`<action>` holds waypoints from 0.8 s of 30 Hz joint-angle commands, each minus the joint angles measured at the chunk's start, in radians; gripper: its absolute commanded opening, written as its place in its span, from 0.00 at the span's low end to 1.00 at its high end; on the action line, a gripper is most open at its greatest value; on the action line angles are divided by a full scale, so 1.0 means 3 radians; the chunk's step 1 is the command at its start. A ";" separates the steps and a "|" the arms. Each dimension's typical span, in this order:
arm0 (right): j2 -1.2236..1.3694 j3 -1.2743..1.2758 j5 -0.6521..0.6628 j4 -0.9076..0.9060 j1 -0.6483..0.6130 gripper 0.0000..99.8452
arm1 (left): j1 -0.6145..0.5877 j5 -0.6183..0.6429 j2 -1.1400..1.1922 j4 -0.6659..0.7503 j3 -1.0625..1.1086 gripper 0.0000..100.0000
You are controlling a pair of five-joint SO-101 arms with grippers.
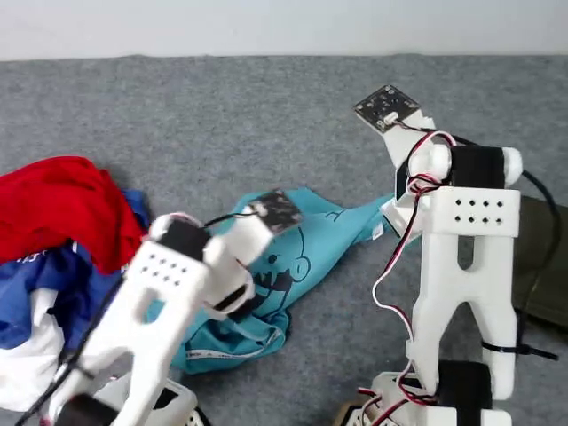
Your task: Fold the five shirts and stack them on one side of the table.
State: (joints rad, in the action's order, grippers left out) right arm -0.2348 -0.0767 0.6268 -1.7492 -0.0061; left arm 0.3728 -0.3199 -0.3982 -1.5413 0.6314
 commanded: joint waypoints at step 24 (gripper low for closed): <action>-0.0171 -0.0839 0.0133 -0.0043 0.1522 0.01 | -0.1355 -0.0368 0.0926 0.0015 -0.2135 0.01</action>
State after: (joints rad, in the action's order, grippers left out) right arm -0.2348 -0.2041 0.6590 -1.7446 0.4051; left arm 0.0690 -0.3751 -0.0667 -1.4952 0.1619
